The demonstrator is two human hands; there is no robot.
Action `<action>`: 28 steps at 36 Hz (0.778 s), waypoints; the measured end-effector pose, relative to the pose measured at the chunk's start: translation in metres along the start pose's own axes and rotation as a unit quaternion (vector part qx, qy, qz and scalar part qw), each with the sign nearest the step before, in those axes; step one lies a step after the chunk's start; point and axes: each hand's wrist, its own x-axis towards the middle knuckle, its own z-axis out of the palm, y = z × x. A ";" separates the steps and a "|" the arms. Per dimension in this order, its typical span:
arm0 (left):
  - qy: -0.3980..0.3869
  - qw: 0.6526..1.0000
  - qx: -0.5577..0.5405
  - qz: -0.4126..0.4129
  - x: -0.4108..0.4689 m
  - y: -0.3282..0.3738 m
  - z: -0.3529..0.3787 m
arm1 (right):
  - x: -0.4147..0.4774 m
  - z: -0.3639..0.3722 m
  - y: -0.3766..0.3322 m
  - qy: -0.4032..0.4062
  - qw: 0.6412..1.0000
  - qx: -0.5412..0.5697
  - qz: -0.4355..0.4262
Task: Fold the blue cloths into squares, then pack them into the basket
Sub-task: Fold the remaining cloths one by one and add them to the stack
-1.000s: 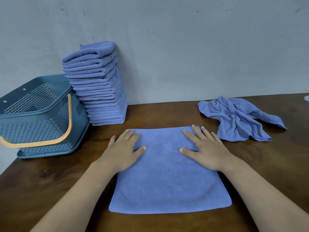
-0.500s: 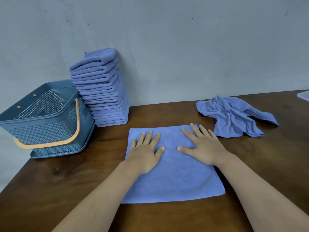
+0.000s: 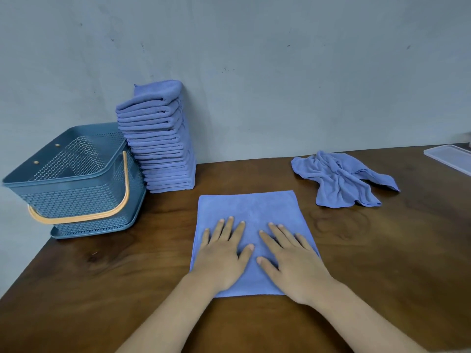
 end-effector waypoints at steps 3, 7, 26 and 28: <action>0.012 1.000 0.012 -0.008 -0.012 -0.020 -0.002 | -0.014 -0.002 0.013 0.006 1.000 -0.010 0.005; 0.012 0.999 0.025 -0.029 -0.024 -0.049 -0.005 | -0.031 -0.007 0.035 0.008 0.999 -0.011 0.031; 0.030 0.999 0.004 0.033 -0.065 0.012 0.013 | -0.049 -0.009 0.041 0.017 1.000 -0.019 -0.014; 0.027 0.999 0.018 -0.003 -0.071 -0.005 0.011 | -0.049 -0.011 0.039 0.010 1.000 -0.021 -0.013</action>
